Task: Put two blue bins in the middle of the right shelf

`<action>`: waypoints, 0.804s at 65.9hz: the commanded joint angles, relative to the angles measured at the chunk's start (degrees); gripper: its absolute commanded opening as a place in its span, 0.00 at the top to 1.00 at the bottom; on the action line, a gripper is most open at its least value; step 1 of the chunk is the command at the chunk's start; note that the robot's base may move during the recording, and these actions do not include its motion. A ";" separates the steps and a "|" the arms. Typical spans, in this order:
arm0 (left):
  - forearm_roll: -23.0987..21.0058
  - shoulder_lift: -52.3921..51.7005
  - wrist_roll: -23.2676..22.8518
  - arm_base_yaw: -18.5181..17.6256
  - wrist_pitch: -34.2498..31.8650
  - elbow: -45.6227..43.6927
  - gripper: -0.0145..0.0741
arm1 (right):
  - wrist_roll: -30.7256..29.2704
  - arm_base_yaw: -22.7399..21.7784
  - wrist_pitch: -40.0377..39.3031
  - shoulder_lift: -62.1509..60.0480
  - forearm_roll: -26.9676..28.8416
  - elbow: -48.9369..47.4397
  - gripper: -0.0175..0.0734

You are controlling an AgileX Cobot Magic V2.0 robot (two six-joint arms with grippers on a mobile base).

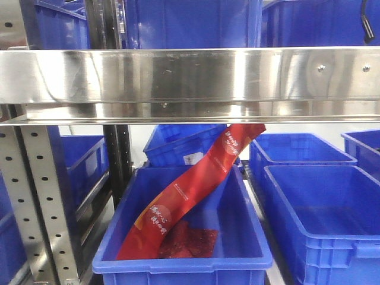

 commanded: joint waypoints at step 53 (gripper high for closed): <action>0.41 9.49 1.94 -0.98 -0.52 -0.78 0.96 | 0.60 -0.03 3.28 12.15 -1.54 -1.02 0.98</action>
